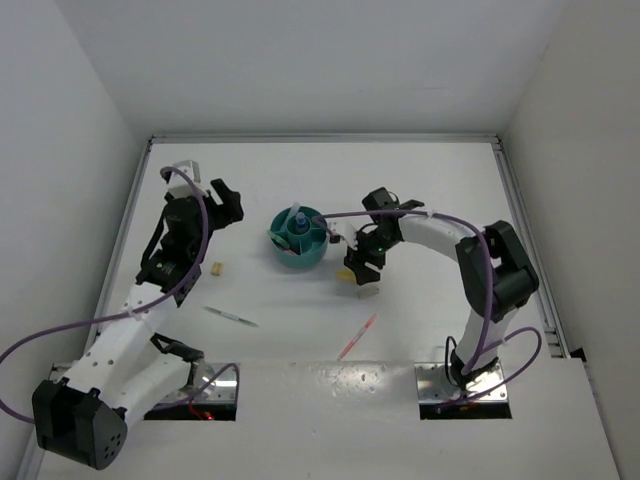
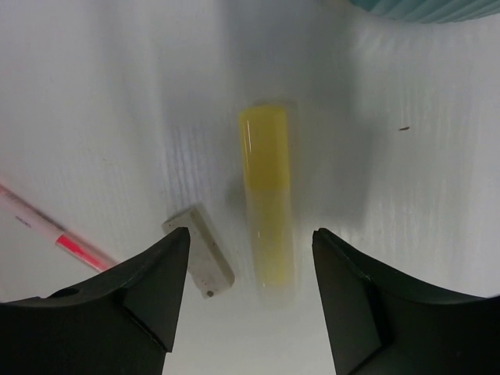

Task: Sort the stationery into containers
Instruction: Pick up the pen from the center of the board.

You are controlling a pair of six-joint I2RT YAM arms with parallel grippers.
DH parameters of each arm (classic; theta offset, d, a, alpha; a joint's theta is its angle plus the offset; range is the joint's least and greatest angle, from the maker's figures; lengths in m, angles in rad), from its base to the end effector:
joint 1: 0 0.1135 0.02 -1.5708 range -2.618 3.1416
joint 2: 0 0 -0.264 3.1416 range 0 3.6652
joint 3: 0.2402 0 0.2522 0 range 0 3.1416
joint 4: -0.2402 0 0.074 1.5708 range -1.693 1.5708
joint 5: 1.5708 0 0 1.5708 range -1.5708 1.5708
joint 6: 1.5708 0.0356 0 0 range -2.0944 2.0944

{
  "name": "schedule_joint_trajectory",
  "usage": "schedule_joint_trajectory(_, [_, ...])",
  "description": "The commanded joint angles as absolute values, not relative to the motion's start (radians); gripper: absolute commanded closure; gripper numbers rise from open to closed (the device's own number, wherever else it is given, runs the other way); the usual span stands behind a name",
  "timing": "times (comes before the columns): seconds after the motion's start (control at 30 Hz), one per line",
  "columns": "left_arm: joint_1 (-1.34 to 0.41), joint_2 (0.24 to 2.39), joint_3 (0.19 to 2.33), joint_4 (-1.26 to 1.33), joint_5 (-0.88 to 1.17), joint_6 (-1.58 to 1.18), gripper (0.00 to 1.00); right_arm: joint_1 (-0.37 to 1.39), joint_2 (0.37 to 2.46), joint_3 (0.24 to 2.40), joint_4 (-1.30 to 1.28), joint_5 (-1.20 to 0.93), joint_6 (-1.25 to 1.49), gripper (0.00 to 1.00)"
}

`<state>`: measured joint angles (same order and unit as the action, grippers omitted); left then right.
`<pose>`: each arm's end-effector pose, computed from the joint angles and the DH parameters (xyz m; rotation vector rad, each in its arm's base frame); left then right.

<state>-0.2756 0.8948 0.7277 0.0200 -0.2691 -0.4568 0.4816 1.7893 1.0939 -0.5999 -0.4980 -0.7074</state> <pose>0.2080 -0.0490 0.3220 -0.3538 1.6858 -0.3123 0.2867 0.1690 0.1590 -1.6165 2.2183 0.6502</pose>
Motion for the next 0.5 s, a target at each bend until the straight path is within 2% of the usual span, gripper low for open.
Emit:
schedule_joint_trajectory(0.0, [-0.267,0.877,0.729,0.003,-0.305,-0.456,0.21,0.502,1.809,1.072,-0.525,-0.506,-0.707,0.36])
schedule_joint_trajectory(0.47, [-0.267,0.838,0.729,0.003,-0.305,-0.456,0.21,0.571,1.821,1.012,-0.322,-0.359,-0.620,0.36])
